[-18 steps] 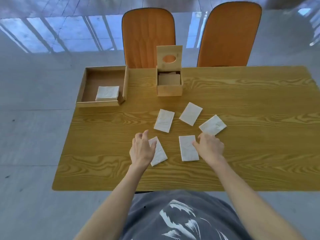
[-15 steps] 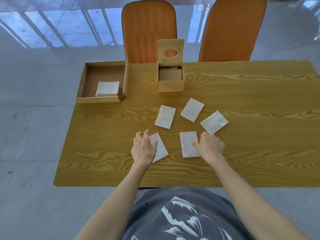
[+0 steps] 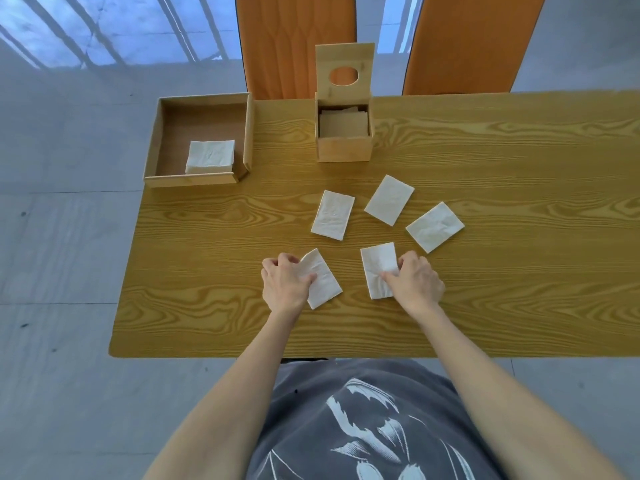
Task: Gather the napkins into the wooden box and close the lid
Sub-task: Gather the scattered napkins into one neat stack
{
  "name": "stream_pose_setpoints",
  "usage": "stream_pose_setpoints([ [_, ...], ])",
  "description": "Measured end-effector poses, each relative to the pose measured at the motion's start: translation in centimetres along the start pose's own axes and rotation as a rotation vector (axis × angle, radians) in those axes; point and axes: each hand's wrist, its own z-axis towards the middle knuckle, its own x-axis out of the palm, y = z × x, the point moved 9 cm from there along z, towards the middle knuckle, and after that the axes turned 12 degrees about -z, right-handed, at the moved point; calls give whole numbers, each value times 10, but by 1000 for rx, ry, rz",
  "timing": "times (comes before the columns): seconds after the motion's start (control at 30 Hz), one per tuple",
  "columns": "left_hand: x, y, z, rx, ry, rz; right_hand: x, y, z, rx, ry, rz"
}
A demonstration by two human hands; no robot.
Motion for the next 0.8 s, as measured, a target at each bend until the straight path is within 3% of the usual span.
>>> stream_pose_setpoints([
  [0.23,-1,5,5,32,-4,-256,5,1,4,-23,3,138],
  [0.53,9,32,15,-142,57,-800,17,-1,13,-15,44,252],
  [0.67,13,33,13,-173,95,-917,13,10,14,-71,90,524],
  [0.8,15,36,16,-187,122,-947,23,36,7,-65,308,912],
])
